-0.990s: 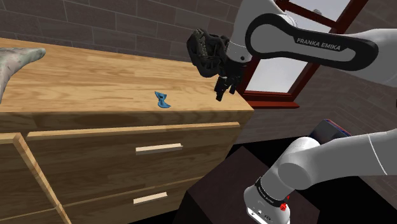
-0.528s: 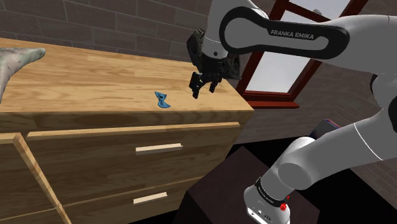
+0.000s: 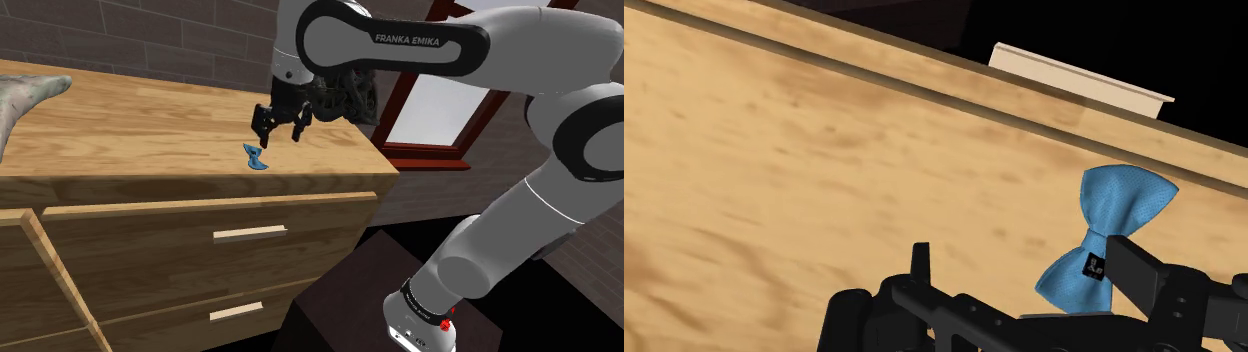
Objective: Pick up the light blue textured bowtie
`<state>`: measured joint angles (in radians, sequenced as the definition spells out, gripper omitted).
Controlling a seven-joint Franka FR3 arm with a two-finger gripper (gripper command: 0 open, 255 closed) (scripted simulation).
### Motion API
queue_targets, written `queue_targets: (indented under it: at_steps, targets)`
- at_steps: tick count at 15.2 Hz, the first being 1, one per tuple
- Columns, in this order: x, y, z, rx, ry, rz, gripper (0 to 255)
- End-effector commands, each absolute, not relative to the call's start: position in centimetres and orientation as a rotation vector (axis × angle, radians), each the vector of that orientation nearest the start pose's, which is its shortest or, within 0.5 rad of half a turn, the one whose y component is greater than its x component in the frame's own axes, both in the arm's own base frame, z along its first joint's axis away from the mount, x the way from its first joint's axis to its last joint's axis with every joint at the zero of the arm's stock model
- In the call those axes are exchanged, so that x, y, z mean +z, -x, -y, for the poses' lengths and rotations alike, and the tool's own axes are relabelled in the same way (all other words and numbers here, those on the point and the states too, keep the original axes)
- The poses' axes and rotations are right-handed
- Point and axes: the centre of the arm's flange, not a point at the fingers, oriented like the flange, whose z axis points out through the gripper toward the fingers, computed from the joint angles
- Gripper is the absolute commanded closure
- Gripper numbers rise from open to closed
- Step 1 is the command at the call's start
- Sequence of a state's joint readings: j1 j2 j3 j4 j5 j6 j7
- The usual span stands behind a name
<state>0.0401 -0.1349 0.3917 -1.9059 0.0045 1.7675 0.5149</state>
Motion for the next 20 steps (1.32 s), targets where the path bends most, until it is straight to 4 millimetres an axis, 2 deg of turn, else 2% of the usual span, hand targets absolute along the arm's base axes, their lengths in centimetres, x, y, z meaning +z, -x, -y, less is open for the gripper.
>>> queue_targets:
  at_steps: [1, 3, 10, 12, 13, 20]
  targets:
    - [54.7, -48.8, -24.8, -0.024, 3.176, -0.17, 0]
    - [54.7, -50.5, -26.5, -0.032, 3.167, -0.195, 0]
    - [51.0, -50.5, -26.5, -0.032, 3.167, -0.195, 0]
    - [50.7, -50.5, -26.5, -0.032, 3.167, -0.195, 0]
    - [50.6, -50.5, -26.5, -0.032, 3.167, -0.195, 255]
    - [50.6, -50.5, -26.5, -0.032, 3.167, -0.195, 255]
